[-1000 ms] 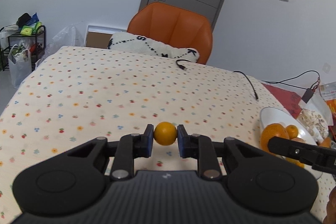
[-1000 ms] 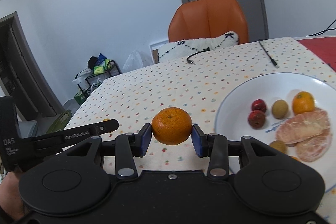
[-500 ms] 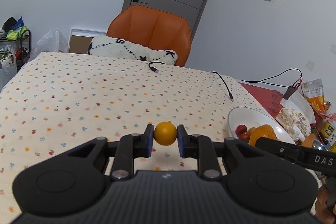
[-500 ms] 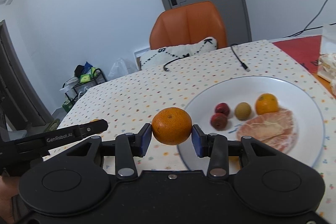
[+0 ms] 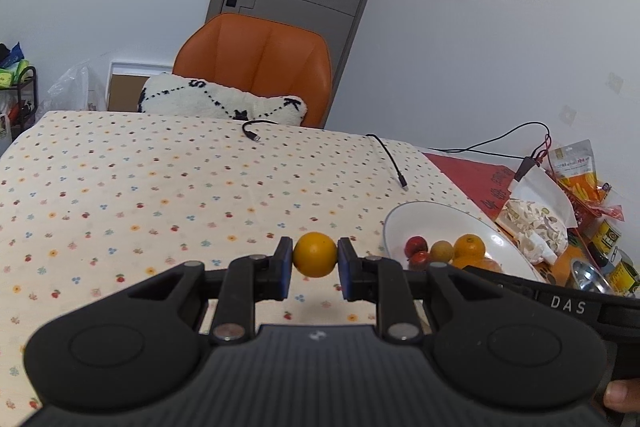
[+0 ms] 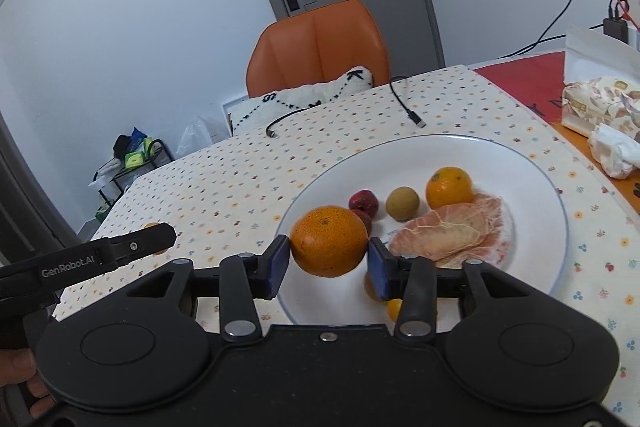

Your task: Organize fruits

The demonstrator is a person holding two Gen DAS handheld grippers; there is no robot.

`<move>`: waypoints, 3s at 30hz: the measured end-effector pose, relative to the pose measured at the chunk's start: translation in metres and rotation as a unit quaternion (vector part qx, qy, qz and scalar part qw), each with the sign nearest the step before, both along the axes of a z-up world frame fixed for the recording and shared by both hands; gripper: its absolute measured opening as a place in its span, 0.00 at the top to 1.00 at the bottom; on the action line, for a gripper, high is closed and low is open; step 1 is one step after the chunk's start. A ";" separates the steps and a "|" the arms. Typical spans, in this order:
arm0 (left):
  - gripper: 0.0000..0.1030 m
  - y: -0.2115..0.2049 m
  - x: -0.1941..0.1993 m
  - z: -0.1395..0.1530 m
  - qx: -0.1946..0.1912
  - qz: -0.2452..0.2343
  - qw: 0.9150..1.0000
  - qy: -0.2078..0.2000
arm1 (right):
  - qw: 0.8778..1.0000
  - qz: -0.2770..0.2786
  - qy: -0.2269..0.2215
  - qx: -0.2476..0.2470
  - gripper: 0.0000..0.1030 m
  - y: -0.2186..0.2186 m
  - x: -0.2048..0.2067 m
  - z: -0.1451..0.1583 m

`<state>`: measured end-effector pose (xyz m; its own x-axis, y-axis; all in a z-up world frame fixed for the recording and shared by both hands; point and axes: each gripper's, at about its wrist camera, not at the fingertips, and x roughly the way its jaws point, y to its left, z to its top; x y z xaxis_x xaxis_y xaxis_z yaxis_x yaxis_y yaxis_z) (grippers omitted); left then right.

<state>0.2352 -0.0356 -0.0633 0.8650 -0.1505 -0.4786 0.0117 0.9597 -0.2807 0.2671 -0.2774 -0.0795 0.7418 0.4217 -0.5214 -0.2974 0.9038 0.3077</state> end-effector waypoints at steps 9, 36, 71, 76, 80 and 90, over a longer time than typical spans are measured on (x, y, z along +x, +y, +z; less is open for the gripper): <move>0.79 -0.021 0.003 0.006 0.003 -0.023 1.000 -0.005 | 1.000 -0.023 -0.010 0.014 0.48 -0.027 0.000 0.006; 0.76 -0.087 0.010 0.011 0.023 -0.090 0.996 -0.003 | 1.000 -0.020 -0.005 0.015 0.40 -0.058 -0.021 0.001; 0.11 -0.011 -0.041 0.034 0.065 0.027 0.997 0.021 | 1.000 0.008 -0.002 0.009 0.00 -0.023 -0.042 0.009; 0.09 -0.005 -0.052 0.038 0.062 0.029 0.997 0.027 | 1.000 0.013 -0.005 0.008 0.00 -0.021 -0.046 0.015; 0.08 0.000 -0.060 0.043 0.071 0.036 0.996 0.033 | 1.000 0.016 -0.008 0.003 0.00 -0.018 -0.051 0.020; 0.07 0.015 -0.082 0.053 0.082 0.049 0.995 0.037 | 0.999 0.028 -0.021 -0.007 0.00 -0.011 -0.064 0.038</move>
<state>0.1536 -0.0203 -0.0106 0.8331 0.0171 -0.5529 -0.0982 0.9882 -0.1173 0.2030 -0.2880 -0.0415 0.7384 0.4557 -0.4971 -0.3595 0.8897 0.2816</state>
